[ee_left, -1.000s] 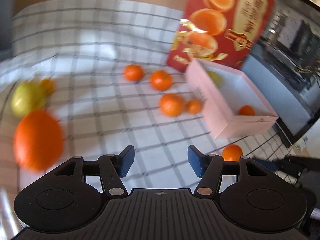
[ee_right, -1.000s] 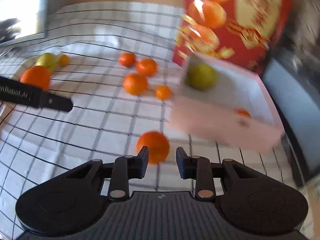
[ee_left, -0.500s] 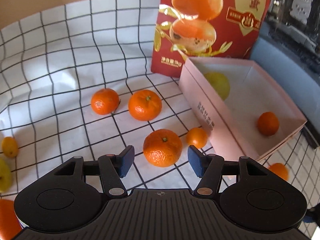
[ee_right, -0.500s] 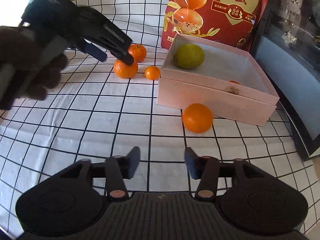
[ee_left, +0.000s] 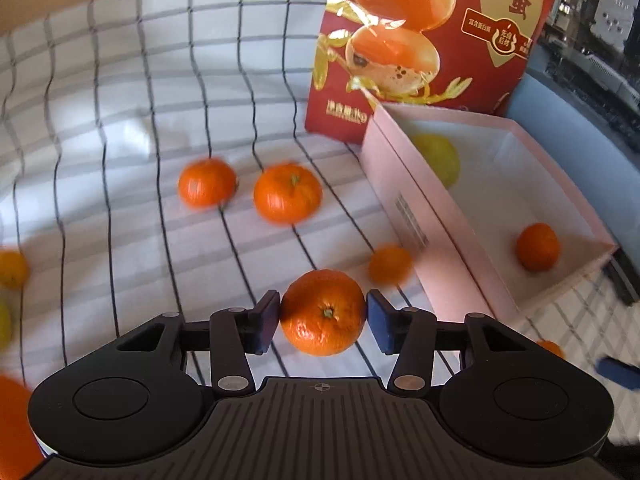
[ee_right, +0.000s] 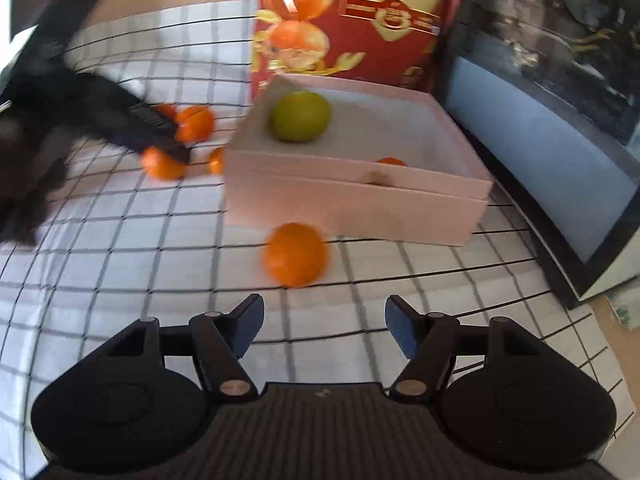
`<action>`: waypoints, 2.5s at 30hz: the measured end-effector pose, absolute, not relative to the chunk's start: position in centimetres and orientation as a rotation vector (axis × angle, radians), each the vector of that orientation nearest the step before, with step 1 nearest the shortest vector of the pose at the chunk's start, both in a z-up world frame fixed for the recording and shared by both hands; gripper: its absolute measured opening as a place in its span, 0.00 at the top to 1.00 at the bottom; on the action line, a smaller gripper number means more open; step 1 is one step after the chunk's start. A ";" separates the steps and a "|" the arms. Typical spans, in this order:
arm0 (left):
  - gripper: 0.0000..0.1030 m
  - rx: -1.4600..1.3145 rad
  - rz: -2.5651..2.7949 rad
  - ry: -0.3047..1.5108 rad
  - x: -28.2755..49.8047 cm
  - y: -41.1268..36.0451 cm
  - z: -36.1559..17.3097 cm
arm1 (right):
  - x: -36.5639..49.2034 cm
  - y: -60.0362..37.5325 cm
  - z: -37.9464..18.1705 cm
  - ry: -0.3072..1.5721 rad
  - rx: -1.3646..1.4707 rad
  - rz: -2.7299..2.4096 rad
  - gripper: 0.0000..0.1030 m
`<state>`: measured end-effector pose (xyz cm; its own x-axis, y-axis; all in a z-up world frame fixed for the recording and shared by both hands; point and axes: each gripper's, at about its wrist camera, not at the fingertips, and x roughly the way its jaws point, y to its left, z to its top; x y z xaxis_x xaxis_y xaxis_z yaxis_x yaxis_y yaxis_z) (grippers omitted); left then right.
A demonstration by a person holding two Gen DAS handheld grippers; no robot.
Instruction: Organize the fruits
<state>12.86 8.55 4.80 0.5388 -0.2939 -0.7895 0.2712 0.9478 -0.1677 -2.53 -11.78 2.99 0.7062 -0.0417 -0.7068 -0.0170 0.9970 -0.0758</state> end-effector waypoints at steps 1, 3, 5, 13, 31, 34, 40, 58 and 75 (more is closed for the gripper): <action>0.49 -0.051 -0.340 0.959 11.9 8.8 4.8 | -2.3 -12.2 3.0 0.791 -0.065 -0.021 0.33; 0.49 -0.052 -0.355 0.964 9.2 9.0 5.0 | -1.7 -12.9 2.8 0.804 -0.036 -0.020 0.33; 0.49 -0.029 -0.365 0.969 6.3 8.9 5.2 | -1.1 -13.6 2.6 0.814 -0.009 -0.014 0.31; 0.49 -0.151 -0.305 0.977 1.3 10.9 5.5 | 0.5 -12.9 1.8 0.824 -0.033 0.041 0.30; 0.49 -0.147 -0.296 0.983 1.2 10.6 5.8 | 0.6 -10.2 2.5 0.816 -0.133 0.155 0.60; 0.49 -0.146 -0.296 0.987 1.4 10.5 5.7 | -0.8 -10.2 2.5 0.827 -0.141 0.193 0.60; 0.49 -0.186 -0.291 1.002 2.0 10.8 5.4 | -2.5 -10.6 2.3 0.828 -0.159 0.209 0.57; 0.49 -0.169 -0.300 1.013 2.4 10.3 5.2 | -2.7 -12.6 1.1 0.827 -0.059 0.153 0.10; 0.49 -0.162 -0.318 1.031 2.0 9.5 5.4 | -2.4 -13.1 1.0 0.881 -0.067 0.171 0.02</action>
<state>1.99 9.50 5.44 0.4735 -0.3338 -0.8151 0.1830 0.9425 -0.2797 -2.44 -13.11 1.05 0.6239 0.1212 -0.7720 -0.1764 0.9842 0.0120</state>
